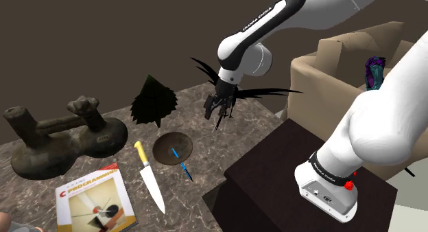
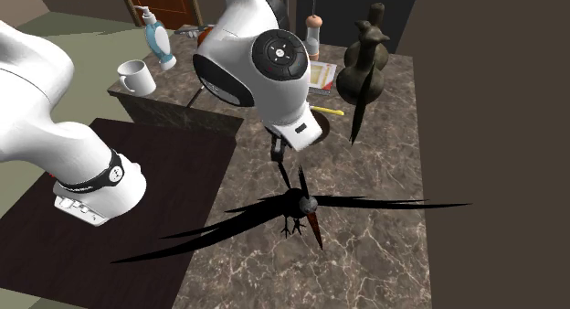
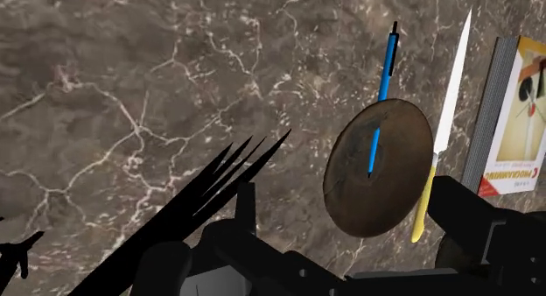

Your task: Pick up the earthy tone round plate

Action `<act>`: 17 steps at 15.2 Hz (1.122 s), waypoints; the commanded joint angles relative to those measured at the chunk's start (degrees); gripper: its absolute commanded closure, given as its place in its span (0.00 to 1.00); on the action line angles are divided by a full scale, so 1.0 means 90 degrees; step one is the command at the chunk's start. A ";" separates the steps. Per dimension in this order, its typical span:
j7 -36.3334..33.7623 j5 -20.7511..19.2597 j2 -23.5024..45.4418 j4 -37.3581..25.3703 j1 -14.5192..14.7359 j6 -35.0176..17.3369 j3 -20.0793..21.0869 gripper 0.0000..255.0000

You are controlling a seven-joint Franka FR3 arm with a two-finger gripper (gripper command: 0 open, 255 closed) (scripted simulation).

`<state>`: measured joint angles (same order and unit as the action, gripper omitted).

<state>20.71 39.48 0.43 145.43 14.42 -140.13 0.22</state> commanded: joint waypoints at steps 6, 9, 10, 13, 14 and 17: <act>0.1299 0.1514 0.1764 -0.1201 0.0122 -0.0604 0.0440 0.00; 0.1652 0.1891 0.2343 -0.1692 0.0103 -0.0734 0.0632 0.00; 0.1725 0.1948 0.2428 -0.1718 0.0092 -0.0779 0.0651 0.00; 0.1945 0.2118 0.2687 -0.1805 0.0056 -0.0909 0.0710 0.00; 0.2018 0.2174 0.2775 -0.1837 0.0044 -0.0951 0.0730 0.00; 0.2204 0.2315 0.3003 -0.1925 0.0012 -0.1058 0.0782 0.00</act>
<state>39.94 59.95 26.81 128.37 14.69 -149.42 7.16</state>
